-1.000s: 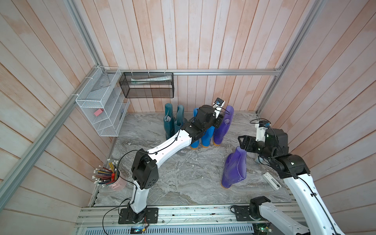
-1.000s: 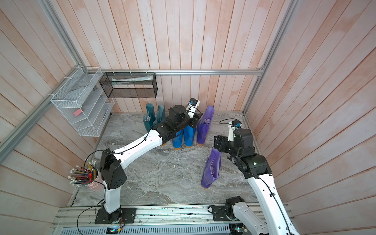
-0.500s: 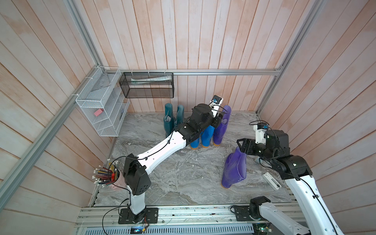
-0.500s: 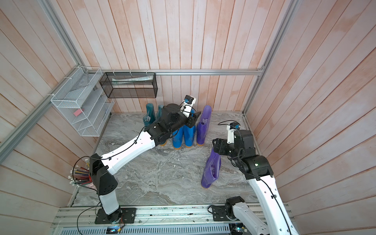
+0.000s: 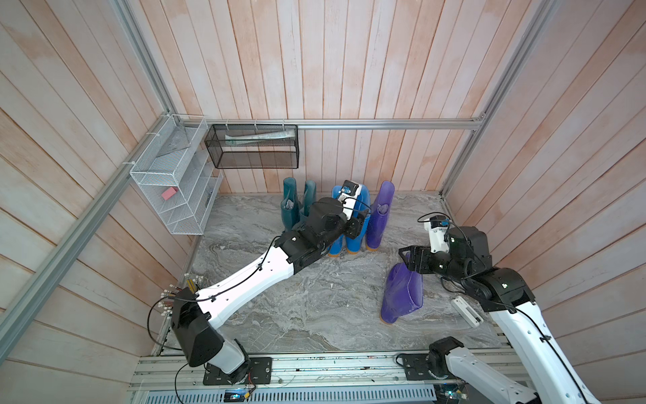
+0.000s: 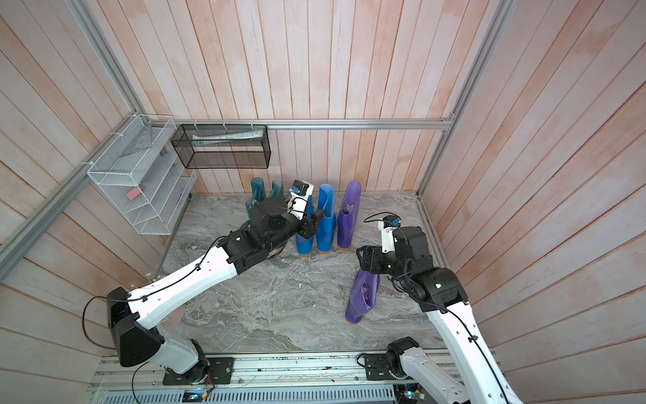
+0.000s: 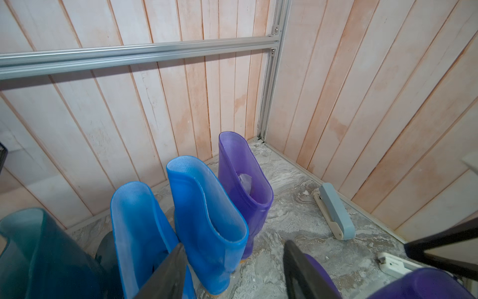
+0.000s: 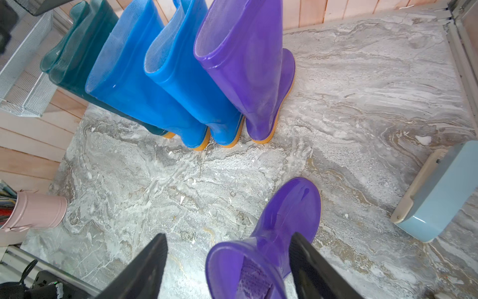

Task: Match and arrange rain boots in pairs
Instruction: Pick up the rain boot at the center of the board.

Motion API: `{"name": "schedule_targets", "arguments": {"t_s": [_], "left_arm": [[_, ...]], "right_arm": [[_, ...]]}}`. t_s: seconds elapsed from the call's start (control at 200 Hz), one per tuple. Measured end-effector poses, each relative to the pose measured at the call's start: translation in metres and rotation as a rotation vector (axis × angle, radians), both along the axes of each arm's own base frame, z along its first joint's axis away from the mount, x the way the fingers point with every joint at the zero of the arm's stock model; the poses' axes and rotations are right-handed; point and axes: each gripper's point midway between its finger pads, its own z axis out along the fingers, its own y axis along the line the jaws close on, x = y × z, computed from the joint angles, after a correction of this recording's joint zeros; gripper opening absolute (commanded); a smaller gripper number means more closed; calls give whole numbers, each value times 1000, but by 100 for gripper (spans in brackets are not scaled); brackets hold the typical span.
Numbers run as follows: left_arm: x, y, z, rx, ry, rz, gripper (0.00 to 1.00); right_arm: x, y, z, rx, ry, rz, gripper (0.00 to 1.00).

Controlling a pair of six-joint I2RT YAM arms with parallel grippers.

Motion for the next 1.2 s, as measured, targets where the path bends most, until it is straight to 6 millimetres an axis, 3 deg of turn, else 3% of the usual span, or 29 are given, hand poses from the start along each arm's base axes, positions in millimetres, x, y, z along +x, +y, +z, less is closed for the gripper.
{"name": "schedule_targets", "arguments": {"t_s": [0.13,0.275,0.51,0.625,0.88,1.2], "left_arm": [[-24,31,-13,-19,40,26,63],[-51,60,-13,-82,56,27,63],[-87,86,-5,-178,66,1,65],[-91,91,-3,-199,73,6,65],[-93,93,-8,-194,99,10,65],[-96,91,-13,-184,116,5,65]], "right_arm": [[-4,5,-3,-14,12,18,73],[-5,7,-8,-24,22,11,72],[-10,6,-24,-36,62,-4,67],[-12,5,-30,-39,77,-13,61],[-16,2,-25,-20,61,-33,36],[-16,-1,-25,-13,56,-51,19]]}}
